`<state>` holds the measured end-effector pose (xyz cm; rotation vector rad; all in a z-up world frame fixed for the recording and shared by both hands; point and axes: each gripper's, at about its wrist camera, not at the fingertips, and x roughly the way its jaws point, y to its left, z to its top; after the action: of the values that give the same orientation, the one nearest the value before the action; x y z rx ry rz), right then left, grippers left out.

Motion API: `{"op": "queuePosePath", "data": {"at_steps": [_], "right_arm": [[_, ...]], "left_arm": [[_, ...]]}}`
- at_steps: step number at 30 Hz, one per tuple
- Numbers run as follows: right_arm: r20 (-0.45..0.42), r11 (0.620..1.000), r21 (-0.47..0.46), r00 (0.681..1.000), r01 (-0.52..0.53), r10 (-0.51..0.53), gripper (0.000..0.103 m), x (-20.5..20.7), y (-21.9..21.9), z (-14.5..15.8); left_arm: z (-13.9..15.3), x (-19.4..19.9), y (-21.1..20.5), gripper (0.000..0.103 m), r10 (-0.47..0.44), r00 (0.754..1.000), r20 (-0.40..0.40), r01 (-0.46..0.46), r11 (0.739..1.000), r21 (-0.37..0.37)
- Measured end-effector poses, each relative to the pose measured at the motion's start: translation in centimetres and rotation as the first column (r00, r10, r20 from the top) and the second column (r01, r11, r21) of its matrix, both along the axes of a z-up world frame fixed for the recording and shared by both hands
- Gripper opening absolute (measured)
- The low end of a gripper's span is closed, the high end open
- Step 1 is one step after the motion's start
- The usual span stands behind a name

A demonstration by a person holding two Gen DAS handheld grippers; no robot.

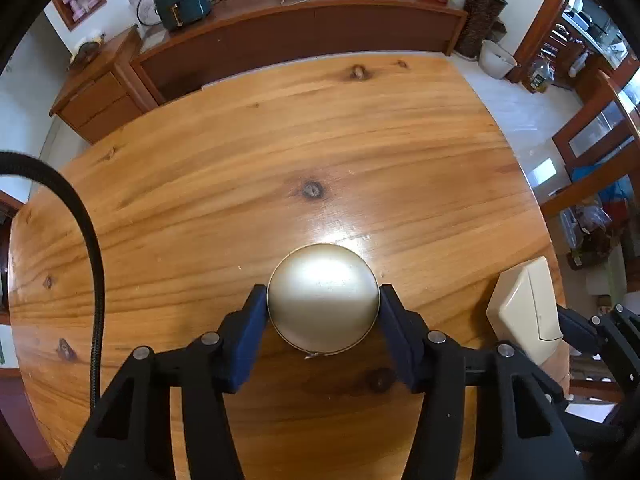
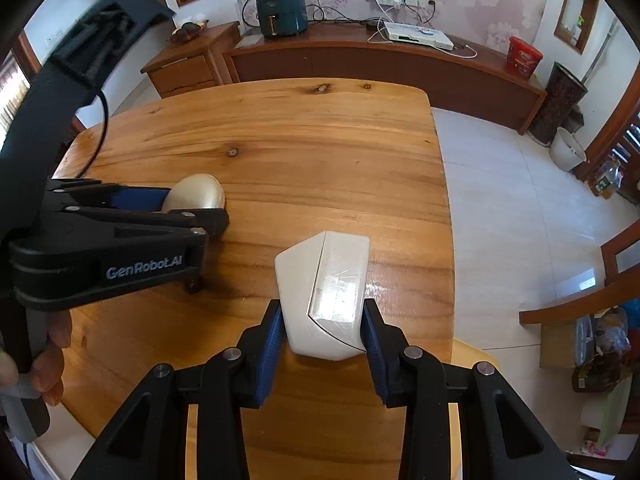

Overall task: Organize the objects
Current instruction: 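Grasp the gold soap case with the left tool while the right grasps the cream box, then carry the soap case and cream box over the white tray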

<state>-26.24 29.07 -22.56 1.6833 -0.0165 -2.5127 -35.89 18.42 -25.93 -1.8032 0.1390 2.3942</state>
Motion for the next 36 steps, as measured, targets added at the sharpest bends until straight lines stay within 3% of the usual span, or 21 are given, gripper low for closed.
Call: {"op": "queuePosePath", "data": {"at_steps": [6, 15, 21, 26, 30, 36], "right_arm": [[-0.007, 1.0, -0.024, 1.0, -0.007, 0.007, 0.039, 1.2, 0.2, 1.2], [-0.071, 0.998, -0.067, 0.997, -0.016, 0.012, 0.039, 4.4, -0.3, 6.2], [-0.141, 0.993, -0.105, 0.99, -0.047, 0.032, 0.039, 9.7, -1.4, 12.2], [-0.131, 0.986, -0.142, 0.989, -0.087, 0.069, 0.039, 16.0, -3.9, 15.7], [-0.094, 0.981, -0.148, 0.99, -0.121, 0.108, 0.039, 20.6, -6.6, 16.6], [-0.028, 0.978, -0.155, 0.991, -0.137, 0.135, 0.039, 25.5, -9.5, 15.5]], "left_arm": [[0.8, 0.7, -0.8, 0.059, -0.013, 1.0, -0.004, 0.013, 0.999, 0.043], [6.8, 3.9, -3.1, 0.059, -0.028, 0.997, -0.074, 0.034, 0.996, 0.077], [12.6, 9.6, -4.9, 0.059, -0.041, 0.992, -0.121, 0.053, 0.994, 0.098], [16.3, 16.6, -6.4, 0.059, -0.049, 0.991, -0.124, 0.064, 0.991, 0.118], [16.8, 22.0, -7.2, 0.059, -0.05, 0.995, -0.086, 0.061, 0.989, 0.134], [13.9, 27.5, -8.4, 0.059, -0.003, 1.0, 0.014, 0.002, 0.992, 0.129]]}}
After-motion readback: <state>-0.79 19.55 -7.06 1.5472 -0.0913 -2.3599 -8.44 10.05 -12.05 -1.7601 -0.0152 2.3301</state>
